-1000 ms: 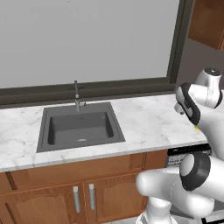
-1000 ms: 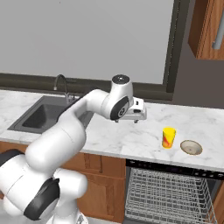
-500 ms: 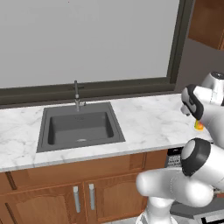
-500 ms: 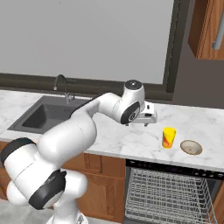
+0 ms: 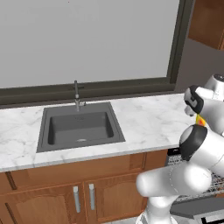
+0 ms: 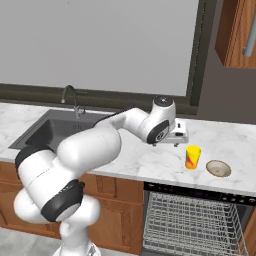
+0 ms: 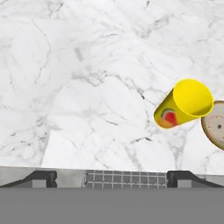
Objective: Pick up the cup and bowl from the counter, place them in the dishwasher, and close the dishwasher door.
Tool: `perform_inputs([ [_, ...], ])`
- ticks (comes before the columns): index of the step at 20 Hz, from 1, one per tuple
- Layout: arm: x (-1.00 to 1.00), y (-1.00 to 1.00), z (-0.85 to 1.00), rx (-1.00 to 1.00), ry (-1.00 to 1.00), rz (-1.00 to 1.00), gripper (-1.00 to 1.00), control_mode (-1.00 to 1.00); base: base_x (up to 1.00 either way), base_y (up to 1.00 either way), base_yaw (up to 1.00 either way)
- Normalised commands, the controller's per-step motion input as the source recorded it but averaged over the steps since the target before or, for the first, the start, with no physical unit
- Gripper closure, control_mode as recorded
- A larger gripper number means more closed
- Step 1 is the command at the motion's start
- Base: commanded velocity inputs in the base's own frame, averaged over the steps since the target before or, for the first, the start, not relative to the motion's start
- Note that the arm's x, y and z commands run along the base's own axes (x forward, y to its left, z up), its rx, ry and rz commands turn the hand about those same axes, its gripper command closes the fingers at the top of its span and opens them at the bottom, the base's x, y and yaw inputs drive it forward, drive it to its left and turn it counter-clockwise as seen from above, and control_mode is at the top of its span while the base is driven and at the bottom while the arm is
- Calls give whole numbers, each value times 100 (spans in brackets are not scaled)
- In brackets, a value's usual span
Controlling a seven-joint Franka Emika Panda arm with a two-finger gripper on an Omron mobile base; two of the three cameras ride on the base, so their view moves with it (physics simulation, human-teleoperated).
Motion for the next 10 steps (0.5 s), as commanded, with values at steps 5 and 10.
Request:
perform_inputs([
  [5,15,-34,-20,0,1,0,-100,-100,0,0,0],
  [10,24,-31,-24,0,3,0,-100,-100,0,0,0],
])
